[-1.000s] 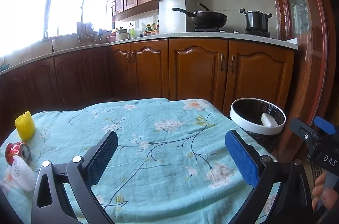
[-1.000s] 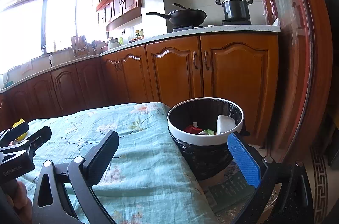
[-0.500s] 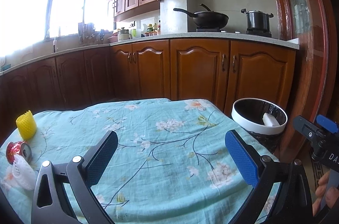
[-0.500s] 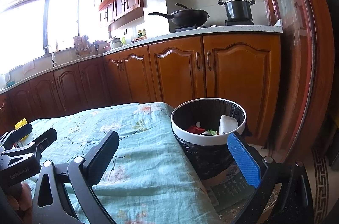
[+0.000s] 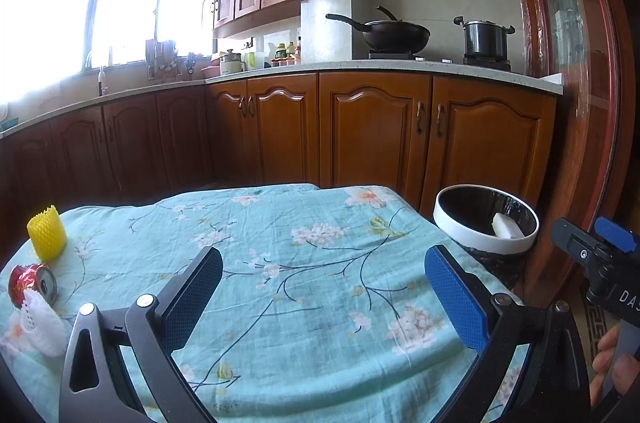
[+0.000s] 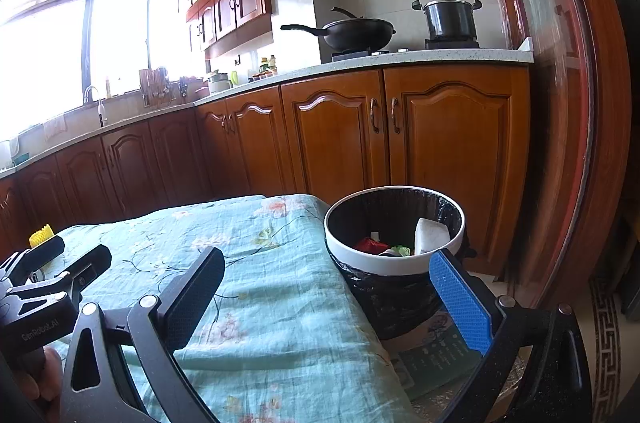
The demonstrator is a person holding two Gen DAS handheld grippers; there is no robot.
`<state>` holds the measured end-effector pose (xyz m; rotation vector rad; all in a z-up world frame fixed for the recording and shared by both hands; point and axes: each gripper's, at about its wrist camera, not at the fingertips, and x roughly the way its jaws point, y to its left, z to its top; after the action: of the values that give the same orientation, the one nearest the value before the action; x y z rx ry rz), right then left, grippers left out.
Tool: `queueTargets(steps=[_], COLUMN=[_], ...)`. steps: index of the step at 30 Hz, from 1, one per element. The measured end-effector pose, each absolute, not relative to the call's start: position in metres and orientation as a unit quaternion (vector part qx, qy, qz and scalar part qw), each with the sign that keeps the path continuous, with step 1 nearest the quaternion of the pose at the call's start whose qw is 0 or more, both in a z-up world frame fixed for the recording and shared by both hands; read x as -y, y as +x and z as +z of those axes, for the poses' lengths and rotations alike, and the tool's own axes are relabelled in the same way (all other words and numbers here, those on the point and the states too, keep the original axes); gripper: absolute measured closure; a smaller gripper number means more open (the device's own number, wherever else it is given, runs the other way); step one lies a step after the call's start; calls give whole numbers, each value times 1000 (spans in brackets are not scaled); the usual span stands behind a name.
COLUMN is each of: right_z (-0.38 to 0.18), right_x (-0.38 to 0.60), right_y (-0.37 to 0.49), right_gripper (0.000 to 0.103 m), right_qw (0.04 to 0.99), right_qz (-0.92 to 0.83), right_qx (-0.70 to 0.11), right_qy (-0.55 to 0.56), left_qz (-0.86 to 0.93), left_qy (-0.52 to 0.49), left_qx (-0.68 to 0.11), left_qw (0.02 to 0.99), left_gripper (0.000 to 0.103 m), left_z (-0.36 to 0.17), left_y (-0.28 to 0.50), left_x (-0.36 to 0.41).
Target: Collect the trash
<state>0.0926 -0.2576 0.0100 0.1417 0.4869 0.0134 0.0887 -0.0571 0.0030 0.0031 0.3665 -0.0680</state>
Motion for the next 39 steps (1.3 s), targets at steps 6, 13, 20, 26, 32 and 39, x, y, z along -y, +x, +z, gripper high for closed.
queueTargets(steps=[6, 13, 20, 26, 32, 39], right_z=[11, 12, 14, 14, 17, 17], right_x=[259, 259, 259, 259, 261, 261], right_y=[92, 91, 90, 89, 88, 89], right_gripper=[0, 0, 0, 0, 0, 0], right_qw=[968, 968, 969, 969, 969, 969], right_qz=[6, 8, 10, 11, 13, 14], right_qx=[-238, -238, -235, -235, -232, -232], right_qy=[74, 77, 79, 82, 85, 87], left_qz=[-36, -36, -37, -36, -36, -39], left_qy=[2, 3, 2, 5, 5, 9], left_qx=[-183, -183, -183, -184, -185, -183], left_qw=[983, 982, 982, 982, 982, 982], left_gripper=[1, 1, 1, 1, 1, 1], left_z=[3, 3, 2, 3, 2, 3], left_y=[88, 89, 89, 89, 89, 89], left_x=[57, 57, 56, 56, 57, 59])
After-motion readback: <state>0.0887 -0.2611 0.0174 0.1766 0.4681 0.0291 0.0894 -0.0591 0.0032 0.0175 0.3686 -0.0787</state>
